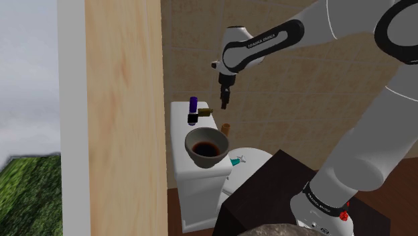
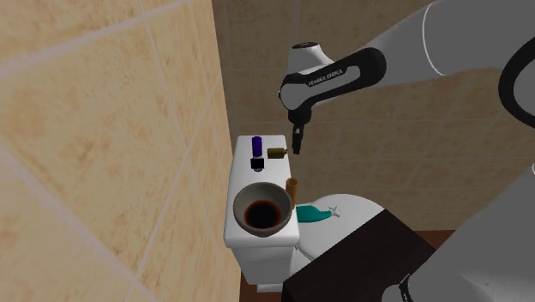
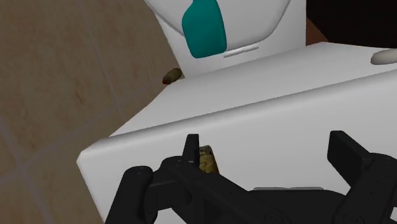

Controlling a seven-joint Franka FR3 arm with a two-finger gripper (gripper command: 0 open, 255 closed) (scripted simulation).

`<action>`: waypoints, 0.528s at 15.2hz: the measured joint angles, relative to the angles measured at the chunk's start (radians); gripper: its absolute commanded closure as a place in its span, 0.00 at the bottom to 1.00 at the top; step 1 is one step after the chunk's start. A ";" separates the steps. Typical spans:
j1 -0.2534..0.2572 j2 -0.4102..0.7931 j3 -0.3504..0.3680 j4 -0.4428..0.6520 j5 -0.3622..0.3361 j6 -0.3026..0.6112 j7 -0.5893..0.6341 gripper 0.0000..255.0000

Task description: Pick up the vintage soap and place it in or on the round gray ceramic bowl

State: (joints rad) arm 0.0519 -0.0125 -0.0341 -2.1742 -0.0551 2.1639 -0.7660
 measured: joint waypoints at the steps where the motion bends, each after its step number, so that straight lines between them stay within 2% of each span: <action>1: 0.002 0.038 0.002 0.030 -0.002 0.011 -0.022 0.00; 8: 0.014 0.277 0.024 0.214 -0.027 0.086 -0.150 0.00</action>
State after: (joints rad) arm 0.0659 0.2646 -0.0105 -1.9600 -0.0821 2.2502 -0.9162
